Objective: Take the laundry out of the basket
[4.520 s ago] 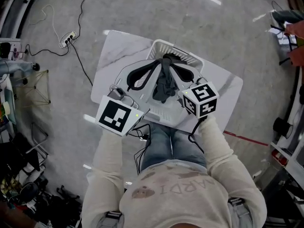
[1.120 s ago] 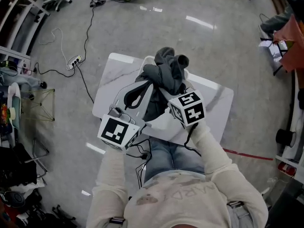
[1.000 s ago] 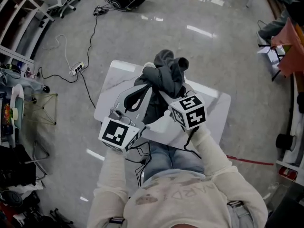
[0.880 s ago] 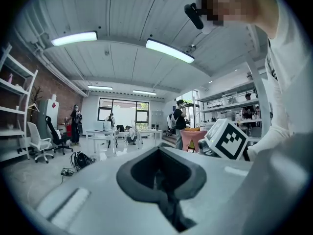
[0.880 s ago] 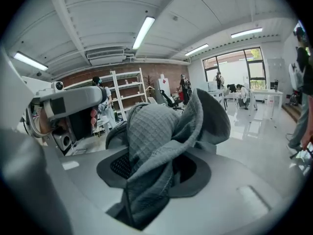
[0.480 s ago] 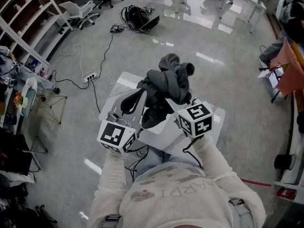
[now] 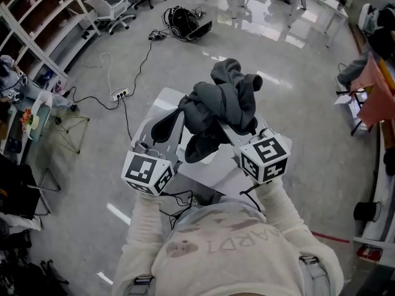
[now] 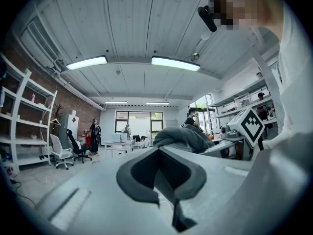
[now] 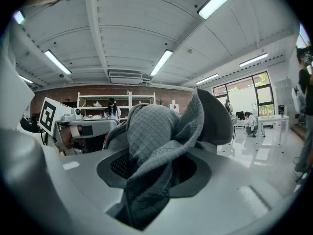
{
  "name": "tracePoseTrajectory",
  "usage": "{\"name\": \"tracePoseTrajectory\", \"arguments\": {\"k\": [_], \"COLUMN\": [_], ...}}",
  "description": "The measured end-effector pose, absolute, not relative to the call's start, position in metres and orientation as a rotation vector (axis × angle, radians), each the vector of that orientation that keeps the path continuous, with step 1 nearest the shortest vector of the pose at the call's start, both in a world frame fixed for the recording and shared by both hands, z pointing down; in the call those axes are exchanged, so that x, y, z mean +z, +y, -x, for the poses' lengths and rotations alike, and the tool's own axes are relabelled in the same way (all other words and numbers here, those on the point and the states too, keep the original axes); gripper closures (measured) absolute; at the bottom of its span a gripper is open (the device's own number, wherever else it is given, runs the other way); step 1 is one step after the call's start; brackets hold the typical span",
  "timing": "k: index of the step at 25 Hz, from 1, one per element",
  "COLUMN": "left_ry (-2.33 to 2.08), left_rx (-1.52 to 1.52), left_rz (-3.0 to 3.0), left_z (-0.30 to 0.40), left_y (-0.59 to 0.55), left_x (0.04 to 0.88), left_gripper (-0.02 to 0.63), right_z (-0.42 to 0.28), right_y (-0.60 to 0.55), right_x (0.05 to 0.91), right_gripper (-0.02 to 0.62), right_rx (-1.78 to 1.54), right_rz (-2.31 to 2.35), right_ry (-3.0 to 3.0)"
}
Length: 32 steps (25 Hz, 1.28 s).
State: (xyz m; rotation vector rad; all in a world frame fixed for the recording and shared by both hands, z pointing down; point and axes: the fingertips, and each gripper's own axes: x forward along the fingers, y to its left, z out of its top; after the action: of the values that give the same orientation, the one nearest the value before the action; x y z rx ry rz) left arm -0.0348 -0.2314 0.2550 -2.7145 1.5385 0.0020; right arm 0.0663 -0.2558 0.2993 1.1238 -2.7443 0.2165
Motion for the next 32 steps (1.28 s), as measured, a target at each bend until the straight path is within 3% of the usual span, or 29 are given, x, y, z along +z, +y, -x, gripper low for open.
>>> {"name": "tracePoseTrajectory", "arguments": {"k": [32], "left_ry": [1.630], "left_rx": [0.012], "left_rz": [2.720], "left_z": [0.057], "left_y": [-0.215], "left_x": [0.257], "left_gripper": [0.606], "right_z": [-0.068], "right_y": [-0.238], "right_x": [0.266], "right_gripper": [0.391], "right_rx": [0.148], "right_rz": [-1.186], "right_ry": [-2.843]}}
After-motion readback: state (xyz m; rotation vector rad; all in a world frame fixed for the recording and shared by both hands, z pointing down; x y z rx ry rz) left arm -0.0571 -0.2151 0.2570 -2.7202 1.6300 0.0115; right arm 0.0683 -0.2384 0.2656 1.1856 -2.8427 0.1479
